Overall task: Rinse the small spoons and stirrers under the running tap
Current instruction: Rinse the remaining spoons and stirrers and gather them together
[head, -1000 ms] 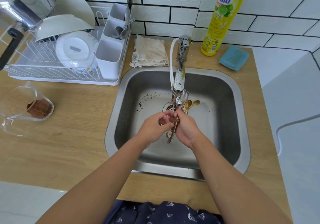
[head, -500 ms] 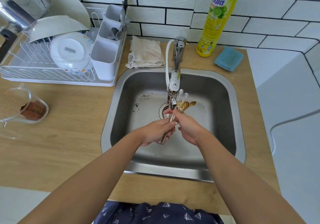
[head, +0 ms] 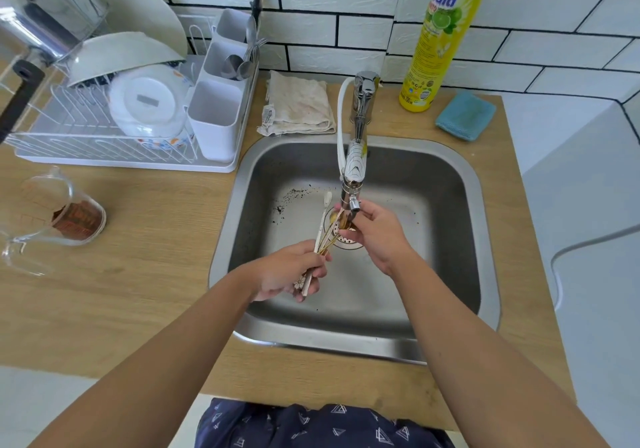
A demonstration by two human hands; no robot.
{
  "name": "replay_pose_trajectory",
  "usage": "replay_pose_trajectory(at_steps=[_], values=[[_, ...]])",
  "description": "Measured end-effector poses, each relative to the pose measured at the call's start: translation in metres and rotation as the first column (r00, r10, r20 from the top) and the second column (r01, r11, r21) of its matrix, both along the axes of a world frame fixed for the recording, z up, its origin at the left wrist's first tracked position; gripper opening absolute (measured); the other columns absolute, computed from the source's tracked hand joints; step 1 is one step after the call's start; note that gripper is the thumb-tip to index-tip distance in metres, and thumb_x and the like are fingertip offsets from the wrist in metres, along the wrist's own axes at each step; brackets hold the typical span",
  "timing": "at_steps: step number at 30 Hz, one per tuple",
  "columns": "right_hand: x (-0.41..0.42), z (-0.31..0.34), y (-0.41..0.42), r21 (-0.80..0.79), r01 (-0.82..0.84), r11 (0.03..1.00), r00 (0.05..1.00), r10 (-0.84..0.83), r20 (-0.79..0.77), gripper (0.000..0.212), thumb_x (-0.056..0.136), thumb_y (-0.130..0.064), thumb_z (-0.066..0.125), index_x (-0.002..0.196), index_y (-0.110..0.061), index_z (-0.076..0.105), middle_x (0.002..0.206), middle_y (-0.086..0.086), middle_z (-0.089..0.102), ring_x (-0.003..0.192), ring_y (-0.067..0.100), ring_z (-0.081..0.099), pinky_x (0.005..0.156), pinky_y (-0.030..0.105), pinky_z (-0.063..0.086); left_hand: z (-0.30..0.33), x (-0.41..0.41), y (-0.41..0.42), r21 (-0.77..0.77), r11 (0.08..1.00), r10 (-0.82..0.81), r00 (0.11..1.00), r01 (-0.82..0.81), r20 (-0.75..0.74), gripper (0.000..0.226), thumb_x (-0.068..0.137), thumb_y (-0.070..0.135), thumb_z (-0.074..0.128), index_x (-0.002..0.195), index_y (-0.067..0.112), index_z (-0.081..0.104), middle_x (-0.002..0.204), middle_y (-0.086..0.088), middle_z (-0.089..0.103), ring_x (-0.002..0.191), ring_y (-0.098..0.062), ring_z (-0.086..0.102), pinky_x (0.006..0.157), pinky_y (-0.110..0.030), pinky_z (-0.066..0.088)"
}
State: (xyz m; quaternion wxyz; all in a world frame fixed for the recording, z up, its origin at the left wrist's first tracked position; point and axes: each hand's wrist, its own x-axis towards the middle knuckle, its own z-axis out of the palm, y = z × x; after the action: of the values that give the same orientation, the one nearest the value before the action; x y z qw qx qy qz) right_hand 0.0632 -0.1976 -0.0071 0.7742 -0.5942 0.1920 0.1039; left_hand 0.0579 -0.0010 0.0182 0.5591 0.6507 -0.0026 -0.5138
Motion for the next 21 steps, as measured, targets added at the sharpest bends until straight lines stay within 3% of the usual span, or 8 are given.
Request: replay_pose_trajectory(at_steps=[4,10,13,16,21], values=[[0.006,0.0,0.006,-0.042,-0.022,0.999,1.0,0.021,-0.007,0.021,0.104,-0.009,0.057,0.122,-0.008,0.069,0.093,-0.002,0.079,0.081,0.01,0.074,0.068,0.022,0.059,-0.007,-0.005,0.005,-0.027,0.992,0.122,0.992,-0.121,0.041,0.026,0.103,0.037,0.044,0.109,0.013,0.052,0.068,0.003,0.042,0.053,-0.013,0.04,0.046,-0.025,0.032],[-0.004,-0.002,-0.003,-0.079,-0.114,0.99,0.993,0.112,-0.024,0.017,0.102,-0.012,0.062,0.118,-0.007,0.069,0.103,0.004,0.08,0.099,0.022,0.077,0.068,0.026,0.06,-0.008,-0.012,0.002,-0.062,0.984,0.172,0.985,-0.169,0.034,0.023,0.104,0.038,0.042,0.106,0.017,0.049,0.071,0.0,0.048,0.056,-0.015,0.049,0.055,-0.029,0.048],[-0.006,-0.001,-0.004,-0.169,-0.095,0.981,0.995,0.094,-0.014,0.015,0.103,-0.015,0.06,0.107,-0.015,0.075,0.093,0.002,0.082,0.086,0.019,0.079,0.062,0.025,0.059,-0.006,-0.011,-0.002,-0.091,0.975,0.203,0.979,-0.205,-0.023,0.02,0.104,0.032,0.043,0.113,0.015,0.049,0.075,-0.003,0.054,0.06,-0.018,0.053,0.062,-0.034,0.053],[-0.005,0.001,-0.003,-0.247,-0.058,0.967,0.998,0.055,-0.018,0.021,0.104,-0.018,0.056,0.095,-0.017,0.076,0.082,0.006,0.08,0.072,0.018,0.077,0.057,0.024,0.057,-0.004,-0.008,-0.005,-0.08,0.97,0.225,0.974,-0.227,-0.037,0.013,0.103,0.029,0.045,0.105,0.017,0.05,0.075,-0.003,0.051,0.058,-0.017,0.05,0.066,-0.036,0.052],[-0.003,0.003,0.001,-0.285,-0.054,0.957,0.998,0.046,-0.034,0.022,0.104,-0.019,0.056,0.096,-0.017,0.076,0.082,0.002,0.081,0.074,0.017,0.078,0.061,0.026,0.058,-0.002,-0.005,-0.008,-0.065,0.974,0.212,0.974,-0.217,-0.082,0.01,0.102,0.026,0.048,0.109,0.019,0.05,0.073,-0.002,0.051,0.057,-0.016,0.05,0.07,-0.037,0.056]])
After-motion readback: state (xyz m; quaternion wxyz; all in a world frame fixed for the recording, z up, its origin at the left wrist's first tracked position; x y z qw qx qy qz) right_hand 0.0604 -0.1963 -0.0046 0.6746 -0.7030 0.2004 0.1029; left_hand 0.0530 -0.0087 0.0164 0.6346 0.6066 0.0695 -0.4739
